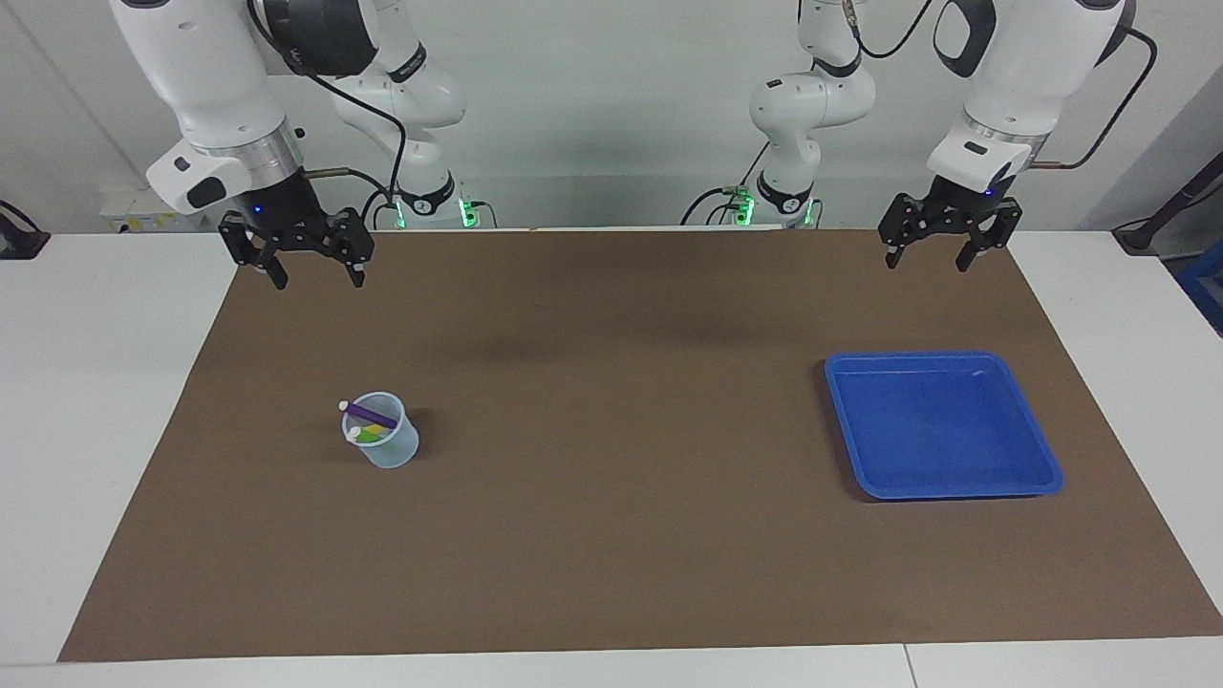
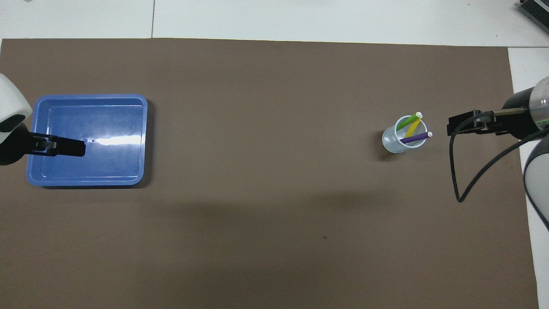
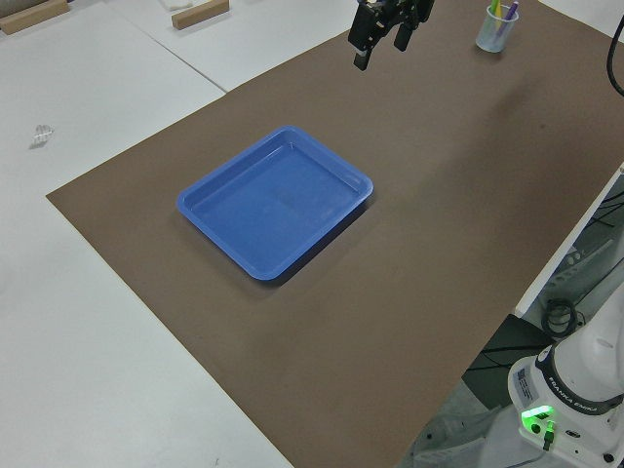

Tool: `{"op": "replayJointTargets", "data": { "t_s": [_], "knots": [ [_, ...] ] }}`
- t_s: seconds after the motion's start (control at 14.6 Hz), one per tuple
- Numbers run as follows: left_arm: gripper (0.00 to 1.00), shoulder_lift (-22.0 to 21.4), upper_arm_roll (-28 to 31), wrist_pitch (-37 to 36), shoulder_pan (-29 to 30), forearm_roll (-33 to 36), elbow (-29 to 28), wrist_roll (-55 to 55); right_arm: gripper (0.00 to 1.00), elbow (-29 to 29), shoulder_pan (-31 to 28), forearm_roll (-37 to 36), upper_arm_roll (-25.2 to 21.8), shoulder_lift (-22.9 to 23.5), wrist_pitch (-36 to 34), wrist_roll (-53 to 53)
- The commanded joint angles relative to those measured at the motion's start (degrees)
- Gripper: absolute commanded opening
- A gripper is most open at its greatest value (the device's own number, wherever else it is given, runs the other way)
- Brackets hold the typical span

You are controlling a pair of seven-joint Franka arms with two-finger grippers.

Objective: Right arm passes pens to left for tray arrangement
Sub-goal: 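Move the right gripper toward the white pen cup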

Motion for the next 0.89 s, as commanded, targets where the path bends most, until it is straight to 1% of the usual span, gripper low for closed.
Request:
{"op": "replayJointTargets", "data": {
  "t_s": [0.0, 0.27, 0.34, 0.41, 0.48, 0.55, 0.62, 0.68, 0.75, 0.82],
  "knots": [
    [1.00, -1.44, 0.08, 0.96, 0.13, 0.77, -1.56, -0.21, 1.00, -9.41, -0.62, 0.66, 0.34, -4.64, 7.27, -2.47],
    [1.00, -1.44, 0.08, 0.96, 0.04, 0.77, -1.56, -0.21, 1.00, -13.29, -0.89, 0.84, 0.34, -5.79, 10.71, -4.33],
    [1.00, -1.44, 0.08, 1.05, -0.04, 0.77, -1.65, -0.21, 1.00, -13.56, -1.15, 1.19, 0.25, -5.61, 11.50, -5.72],
    [1.00, -1.44, 0.08, 1.05, 0.04, 0.77, -1.65, -0.21, 0.99, -13.74, -2.28, 3.45, -0.01, -5.00, 13.42, -10.44],
    [1.00, -1.44, 0.08, 0.96, 0.04, 0.77, -1.65, -0.21, 0.94, -13.74, -5.34, 6.78, -0.10, -3.86, 14.22, -16.75],
    [1.00, -1.44, 0.08, 0.96, 0.04, 0.77, -1.65, -0.21, 0.92, -13.82, -8.07, 9.60, -0.01, -2.90, 13.88, -22.03],
    [1.00, -1.44, 0.08, 0.96, 0.04, 0.68, -1.65, -0.21, 0.88, -14.09, -9.14, 11.28, -0.10, -2.54, 13.71, -23.22],
    [1.00, -1.44, 0.08, 0.87, 0.04, 0.77, -1.65, -0.21, 0.85, -14.26, -9.24, 11.73, -0.10, -2.36, 13.62, -22.62],
    [1.00, -1.44, 0.08, 0.79, 0.13, 0.77, -1.56, -0.21, 0.83, -14.26, -9.15, 11.91, -0.10, -2.36, 13.53, -22.18],
    [1.00, -1.44, 0.08, 0.61, 0.13, 0.77, -1.56, -0.21, 0.79, -14.35, -8.80, 13.22, -0.10, -2.18, 13.62, -21.56]
  ]
}}
